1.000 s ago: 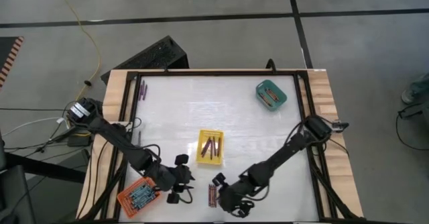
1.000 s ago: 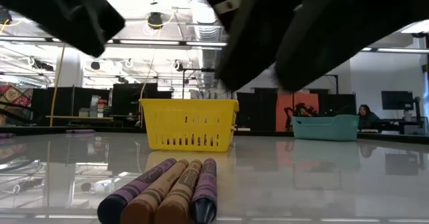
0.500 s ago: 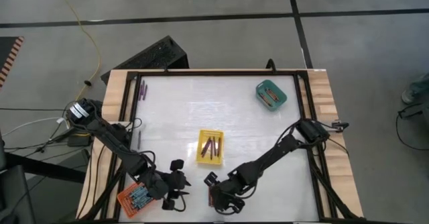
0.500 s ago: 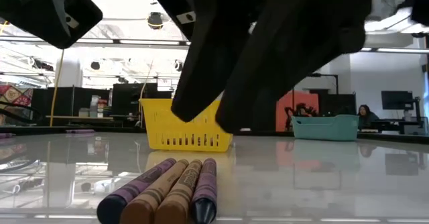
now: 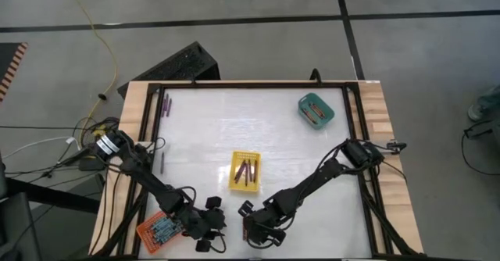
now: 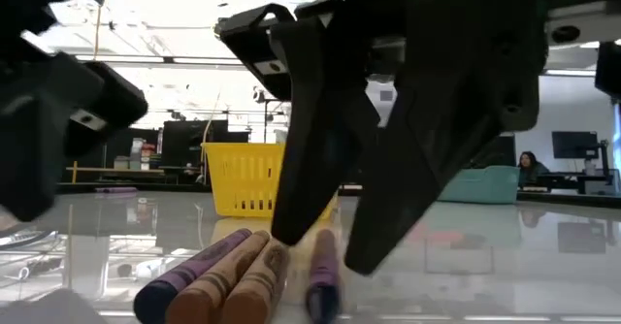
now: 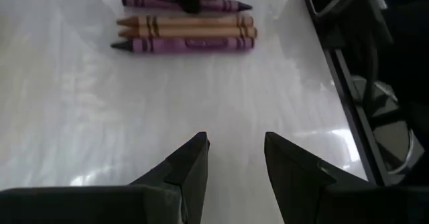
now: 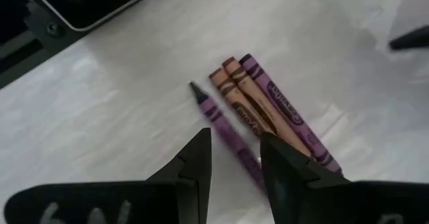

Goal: Sort crayons
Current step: Put the violet crayon into the yellow basket

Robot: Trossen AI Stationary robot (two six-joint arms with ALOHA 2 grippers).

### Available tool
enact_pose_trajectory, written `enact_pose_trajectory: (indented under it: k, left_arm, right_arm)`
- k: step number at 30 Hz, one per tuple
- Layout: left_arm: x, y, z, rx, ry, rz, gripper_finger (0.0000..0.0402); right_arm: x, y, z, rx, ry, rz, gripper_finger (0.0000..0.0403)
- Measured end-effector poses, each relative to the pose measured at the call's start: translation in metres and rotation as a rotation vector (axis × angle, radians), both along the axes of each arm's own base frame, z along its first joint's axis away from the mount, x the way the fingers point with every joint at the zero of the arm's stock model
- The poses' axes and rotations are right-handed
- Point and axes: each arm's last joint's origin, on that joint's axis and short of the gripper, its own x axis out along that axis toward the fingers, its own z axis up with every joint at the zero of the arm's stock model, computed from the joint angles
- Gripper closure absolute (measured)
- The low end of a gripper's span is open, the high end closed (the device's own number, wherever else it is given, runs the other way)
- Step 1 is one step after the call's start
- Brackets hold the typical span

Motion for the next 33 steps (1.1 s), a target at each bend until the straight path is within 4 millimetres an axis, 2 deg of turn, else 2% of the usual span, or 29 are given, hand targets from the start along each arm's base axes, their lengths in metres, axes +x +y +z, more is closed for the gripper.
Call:
enact_pose_trajectory:
  k: [8, 12, 21, 27, 33]
  left_arm:
    - [0.018, -0.003, -0.019, -0.071, -0.004, -0.023, 0.0266]
    - [0.025, -0.004, -0.020, -0.074, 0.010, -0.024, 0.0266]
    - [0.027, -0.005, -0.019, -0.059, -0.001, -0.030, 0.0266]
    - [0.027, -0.005, -0.020, -0.061, 0.003, -0.028, 0.0266]
    - [0.026, -0.004, -0.020, -0.042, 0.017, -0.031, 0.0266]
  right_arm:
    - [0.001, -0.003, -0.001, -0.013, 0.003, -0.004, 0.0281]
    - [-0.003, -0.004, -0.003, -0.034, 0.049, -0.013, 0.0281]
    - [-0.011, -0.008, -0.008, -0.068, 0.143, -0.036, 0.0283]
    - [-0.023, -0.002, -0.011, -0.082, 0.243, -0.008, 0.0315]
    - [-0.032, 0.005, -0.012, -0.084, 0.285, -0.026, 0.0372]
